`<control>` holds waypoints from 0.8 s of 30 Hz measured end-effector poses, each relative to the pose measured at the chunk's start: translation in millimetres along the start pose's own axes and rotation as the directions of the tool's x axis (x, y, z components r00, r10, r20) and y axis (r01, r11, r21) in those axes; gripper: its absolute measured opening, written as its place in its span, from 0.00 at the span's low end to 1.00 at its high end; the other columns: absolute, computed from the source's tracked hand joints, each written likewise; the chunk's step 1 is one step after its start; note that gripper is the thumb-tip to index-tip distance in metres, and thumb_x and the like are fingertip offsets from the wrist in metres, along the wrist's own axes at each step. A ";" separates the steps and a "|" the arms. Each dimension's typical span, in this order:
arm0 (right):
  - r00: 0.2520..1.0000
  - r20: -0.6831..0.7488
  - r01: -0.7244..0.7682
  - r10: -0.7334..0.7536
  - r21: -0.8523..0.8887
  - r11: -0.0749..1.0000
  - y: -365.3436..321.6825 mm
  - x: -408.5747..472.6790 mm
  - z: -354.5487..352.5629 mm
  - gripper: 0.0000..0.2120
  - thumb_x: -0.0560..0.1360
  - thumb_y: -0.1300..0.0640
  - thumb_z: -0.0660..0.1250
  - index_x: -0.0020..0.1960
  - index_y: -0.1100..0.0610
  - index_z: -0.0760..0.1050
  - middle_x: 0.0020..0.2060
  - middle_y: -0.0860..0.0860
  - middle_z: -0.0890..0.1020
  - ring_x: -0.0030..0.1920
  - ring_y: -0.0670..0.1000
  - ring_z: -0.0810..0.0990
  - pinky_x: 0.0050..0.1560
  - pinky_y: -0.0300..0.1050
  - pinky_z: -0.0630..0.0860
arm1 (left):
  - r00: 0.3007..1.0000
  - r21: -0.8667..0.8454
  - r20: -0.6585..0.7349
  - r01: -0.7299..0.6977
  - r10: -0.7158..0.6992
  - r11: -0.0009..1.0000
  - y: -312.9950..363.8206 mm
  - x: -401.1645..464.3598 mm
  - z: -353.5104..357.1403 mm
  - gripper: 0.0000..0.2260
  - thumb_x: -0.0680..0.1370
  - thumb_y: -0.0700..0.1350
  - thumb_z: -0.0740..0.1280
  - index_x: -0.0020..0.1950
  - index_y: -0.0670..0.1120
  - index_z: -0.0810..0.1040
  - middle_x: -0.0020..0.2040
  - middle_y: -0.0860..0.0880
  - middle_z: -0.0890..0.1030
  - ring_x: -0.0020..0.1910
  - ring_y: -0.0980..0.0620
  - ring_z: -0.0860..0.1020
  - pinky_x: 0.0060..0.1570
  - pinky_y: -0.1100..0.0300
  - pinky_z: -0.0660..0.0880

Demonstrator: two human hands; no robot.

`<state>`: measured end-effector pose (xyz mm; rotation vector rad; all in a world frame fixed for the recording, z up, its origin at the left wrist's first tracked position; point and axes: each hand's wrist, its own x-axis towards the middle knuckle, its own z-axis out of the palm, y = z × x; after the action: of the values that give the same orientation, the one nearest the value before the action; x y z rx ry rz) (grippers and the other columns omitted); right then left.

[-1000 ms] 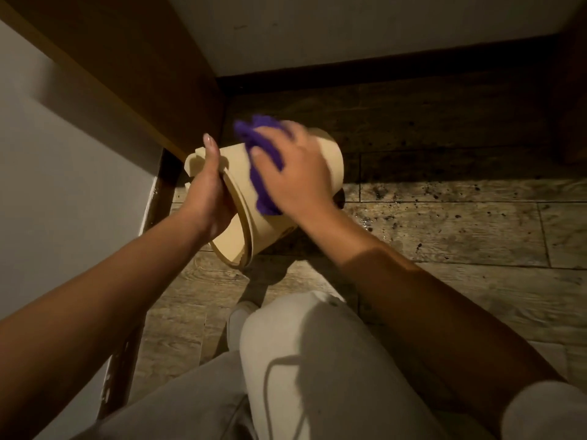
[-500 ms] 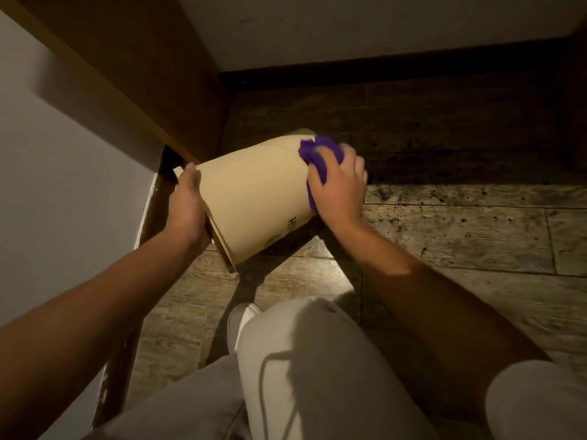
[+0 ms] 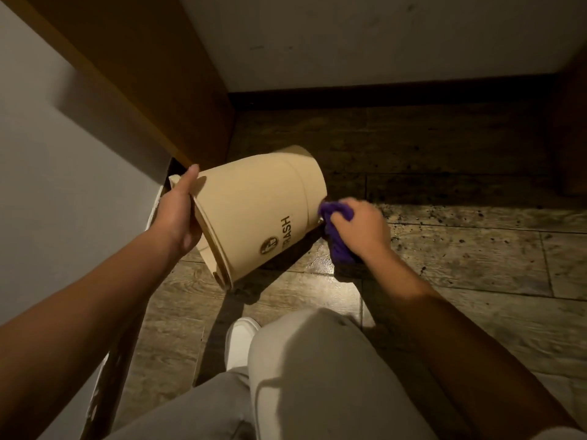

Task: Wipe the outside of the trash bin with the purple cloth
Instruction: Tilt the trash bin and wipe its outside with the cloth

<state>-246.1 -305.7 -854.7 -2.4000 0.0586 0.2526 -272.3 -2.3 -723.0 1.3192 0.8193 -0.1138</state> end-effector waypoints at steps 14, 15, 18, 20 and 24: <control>0.961 0.197 -0.197 0.192 0.007 0.980 -12.3 -12.4 63.3 0.24 0.79 0.43 0.64 0.74 0.43 0.67 0.63 0.55 0.79 0.57 0.59 0.80 0.54 0.53 0.79 | 0.999 -0.068 -0.029 0.011 -0.013 0.998 0.0 -13.7 15.7 0.25 0.83 0.60 0.63 0.75 0.47 0.69 0.62 0.41 0.85 0.53 0.44 0.88 0.42 0.48 0.85; 0.950 0.222 -0.229 0.220 0.017 0.973 -8.0 -19.2 64.9 0.25 0.79 0.43 0.65 0.75 0.42 0.67 0.63 0.54 0.80 0.57 0.59 0.80 0.54 0.52 0.79 | 0.999 -0.038 -0.033 -0.002 0.000 0.999 6.0 -13.4 13.3 0.25 0.83 0.60 0.63 0.74 0.46 0.70 0.62 0.41 0.85 0.53 0.44 0.88 0.43 0.49 0.85; 0.977 0.156 -0.165 0.145 0.123 0.979 -30.0 -11.6 46.1 0.25 0.78 0.39 0.63 0.74 0.39 0.67 0.60 0.51 0.82 0.54 0.56 0.81 0.50 0.51 0.79 | 0.995 0.216 -0.025 -0.092 0.099 0.972 28.8 -12.2 17.0 0.22 0.83 0.59 0.64 0.70 0.45 0.72 0.59 0.44 0.84 0.56 0.43 0.85 0.50 0.49 0.82; 0.981 0.193 0.016 -0.031 0.076 0.997 -65.5 5.7 26.9 0.25 0.76 0.36 0.62 0.71 0.38 0.68 0.57 0.50 0.82 0.53 0.56 0.80 0.46 0.49 0.76 | 0.977 0.488 0.021 -0.196 0.213 0.850 37.4 -15.8 26.2 0.19 0.83 0.58 0.63 0.70 0.49 0.72 0.56 0.50 0.82 0.56 0.44 0.82 0.53 0.47 0.80; 0.906 0.392 0.183 -0.163 -0.013 0.983 -128.8 18.9 5.5 0.20 0.75 0.36 0.64 0.64 0.41 0.69 0.53 0.49 0.80 0.47 0.53 0.79 0.43 0.49 0.78 | 0.935 0.779 0.190 -0.329 0.300 0.534 27.4 -26.9 43.2 0.22 0.84 0.59 0.60 0.74 0.49 0.69 0.60 0.47 0.81 0.58 0.44 0.81 0.55 0.46 0.79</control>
<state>-214.1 -205.5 -777.8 -2.3399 -0.3471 0.6484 -257.6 -42.5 -684.3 2.3210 0.4659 -0.2373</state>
